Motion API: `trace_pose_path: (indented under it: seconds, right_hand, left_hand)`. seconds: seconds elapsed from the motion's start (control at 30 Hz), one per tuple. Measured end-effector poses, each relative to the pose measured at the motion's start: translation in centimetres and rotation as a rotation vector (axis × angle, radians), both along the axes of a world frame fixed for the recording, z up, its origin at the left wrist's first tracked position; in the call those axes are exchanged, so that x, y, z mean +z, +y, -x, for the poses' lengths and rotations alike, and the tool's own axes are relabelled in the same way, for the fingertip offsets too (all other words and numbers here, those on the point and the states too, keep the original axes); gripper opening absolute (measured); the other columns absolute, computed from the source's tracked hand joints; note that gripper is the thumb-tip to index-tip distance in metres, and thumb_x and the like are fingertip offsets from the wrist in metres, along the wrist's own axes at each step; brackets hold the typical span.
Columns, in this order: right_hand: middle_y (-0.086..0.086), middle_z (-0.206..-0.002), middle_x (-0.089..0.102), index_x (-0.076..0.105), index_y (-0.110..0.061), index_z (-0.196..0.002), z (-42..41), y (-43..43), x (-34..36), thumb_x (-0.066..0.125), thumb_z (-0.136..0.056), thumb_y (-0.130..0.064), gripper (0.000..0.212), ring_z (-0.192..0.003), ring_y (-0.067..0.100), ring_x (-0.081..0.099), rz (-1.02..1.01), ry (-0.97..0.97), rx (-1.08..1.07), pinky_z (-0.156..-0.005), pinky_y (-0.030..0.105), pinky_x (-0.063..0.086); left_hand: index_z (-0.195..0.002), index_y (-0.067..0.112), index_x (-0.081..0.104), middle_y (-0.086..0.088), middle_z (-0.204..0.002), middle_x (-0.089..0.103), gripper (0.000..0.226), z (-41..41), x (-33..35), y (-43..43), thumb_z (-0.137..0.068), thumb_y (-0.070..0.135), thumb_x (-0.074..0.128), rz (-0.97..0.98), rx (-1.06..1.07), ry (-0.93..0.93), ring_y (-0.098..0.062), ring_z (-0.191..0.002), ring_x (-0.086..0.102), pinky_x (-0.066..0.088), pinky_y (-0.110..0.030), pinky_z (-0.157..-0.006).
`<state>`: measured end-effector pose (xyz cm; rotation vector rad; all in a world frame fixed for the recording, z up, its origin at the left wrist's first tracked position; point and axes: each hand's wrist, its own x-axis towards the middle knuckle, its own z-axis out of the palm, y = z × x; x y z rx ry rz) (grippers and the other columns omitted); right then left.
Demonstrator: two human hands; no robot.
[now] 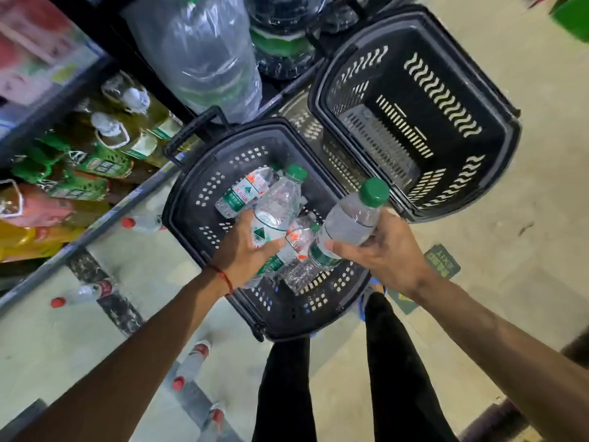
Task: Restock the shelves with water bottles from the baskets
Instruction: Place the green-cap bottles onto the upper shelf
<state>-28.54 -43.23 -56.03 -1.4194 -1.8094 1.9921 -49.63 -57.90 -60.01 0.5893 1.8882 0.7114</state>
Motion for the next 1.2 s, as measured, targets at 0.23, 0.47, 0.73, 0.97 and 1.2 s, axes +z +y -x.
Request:
trace_pose_path:
  seconds: [0.23,0.47,0.73,0.97,1.2]
  right_hand:
    - [0.005,-0.104,0.077,0.069,-0.003,-0.113,-7.1,2.5,8.5,0.091,-0.083,-0.021,0.041,-0.096,0.020,0.075,-0.175,0.040,-0.019,-0.087,0.034,0.059]
    - [0.001,-0.108,0.080,0.071,-0.009,-0.117,-17.0,7.4,16.8,0.090,-0.077,-0.019,0.045,-0.098,0.015,0.076,-0.168,0.150,-0.218,-0.080,0.020,0.057]
    - [-0.006,-0.109,0.078,0.068,-0.018,-0.123,-25.8,14.8,24.8,0.083,-0.085,-0.014,0.041,-0.100,0.010,0.074,-0.087,0.264,-0.301,-0.078,0.022,0.058]
    - [-0.004,-0.116,0.077,0.066,-0.018,-0.130,-30.2,21.1,29.3,0.081,-0.081,-0.031,0.052,-0.104,0.012,0.074,-0.121,0.294,-0.356,-0.084,0.023,0.061]
    - [-0.005,-0.114,0.077,0.066,-0.019,-0.127,-31.0,29.5,31.3,0.076,-0.094,-0.020,0.035,-0.101,0.010,0.074,-0.132,0.292,-0.358,-0.080,0.022,0.060]
  left_hand:
    - [-0.151,0.012,0.039,-0.003,-0.150,0.053,0.098,-6.2,11.8,3.0,-0.075,0.059,0.080,-0.090,0.141,-0.156,-0.011,-0.139,0.050,0.042,-0.034,-0.116]
    - [-0.117,0.028,0.059,0.027,-0.103,0.073,0.043,-17.0,19.9,8.4,-0.082,0.015,0.081,-0.186,0.261,-0.233,0.011,-0.099,0.065,0.046,-0.008,-0.083]
    - [-0.122,0.017,0.062,0.001,-0.107,0.077,0.033,-28.6,27.2,15.0,-0.094,0.001,0.066,-0.262,0.382,-0.287,-0.014,-0.095,0.074,0.058,-0.024,-0.076]
    - [-0.123,0.019,0.061,-0.003,-0.114,0.077,0.044,-32.6,32.1,21.7,-0.081,0.023,0.074,-0.316,0.317,-0.322,-0.017,-0.104,0.073,0.059,-0.030,-0.088]
    - [-0.126,0.017,0.062,-0.002,-0.112,0.077,0.058,-33.5,35.4,30.4,-0.076,0.030,0.088,-0.386,0.255,-0.271,-0.018,-0.104,0.073,0.057,-0.024,-0.082]
